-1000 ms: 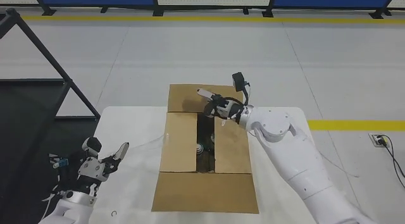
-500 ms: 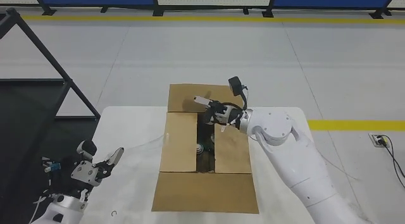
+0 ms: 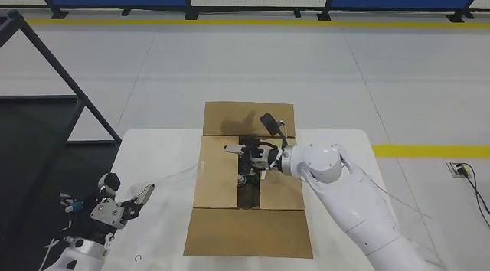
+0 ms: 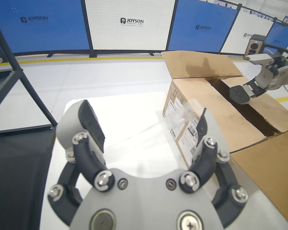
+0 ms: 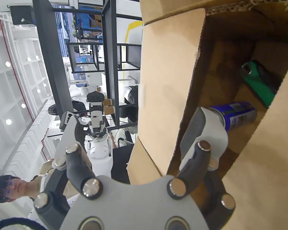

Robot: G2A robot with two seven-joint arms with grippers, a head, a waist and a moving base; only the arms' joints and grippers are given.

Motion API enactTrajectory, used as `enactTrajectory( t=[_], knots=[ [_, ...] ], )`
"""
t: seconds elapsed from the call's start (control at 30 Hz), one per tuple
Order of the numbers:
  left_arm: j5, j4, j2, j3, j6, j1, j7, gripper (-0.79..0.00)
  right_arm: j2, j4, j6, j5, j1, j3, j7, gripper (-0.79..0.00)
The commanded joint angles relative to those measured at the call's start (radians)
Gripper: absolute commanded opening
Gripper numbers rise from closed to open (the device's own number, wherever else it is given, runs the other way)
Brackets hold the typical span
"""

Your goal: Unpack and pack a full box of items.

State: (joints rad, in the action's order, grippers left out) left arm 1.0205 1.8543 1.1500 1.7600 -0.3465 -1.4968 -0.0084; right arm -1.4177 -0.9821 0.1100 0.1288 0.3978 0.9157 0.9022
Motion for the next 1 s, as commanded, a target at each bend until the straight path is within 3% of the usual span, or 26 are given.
enactTrajectory(
  t=[0.0,0.47,0.97],
  knots=[
    [0.001,0.000,0.000,0.001,-0.009,-0.003,0.005,0.000,-0.007,0.024,0.010,0.002,-0.014,-0.017,0.011,0.000],
    [0.007,0.001,-0.001,0.002,-0.009,-0.006,0.008,0.000,-0.061,0.188,-0.103,0.078,-0.100,-0.073,0.051,0.000],
    [0.007,0.001,-0.001,0.002,-0.009,-0.006,0.008,0.000,-0.090,0.215,-0.200,0.149,-0.158,-0.069,0.108,0.000]
  ],
)
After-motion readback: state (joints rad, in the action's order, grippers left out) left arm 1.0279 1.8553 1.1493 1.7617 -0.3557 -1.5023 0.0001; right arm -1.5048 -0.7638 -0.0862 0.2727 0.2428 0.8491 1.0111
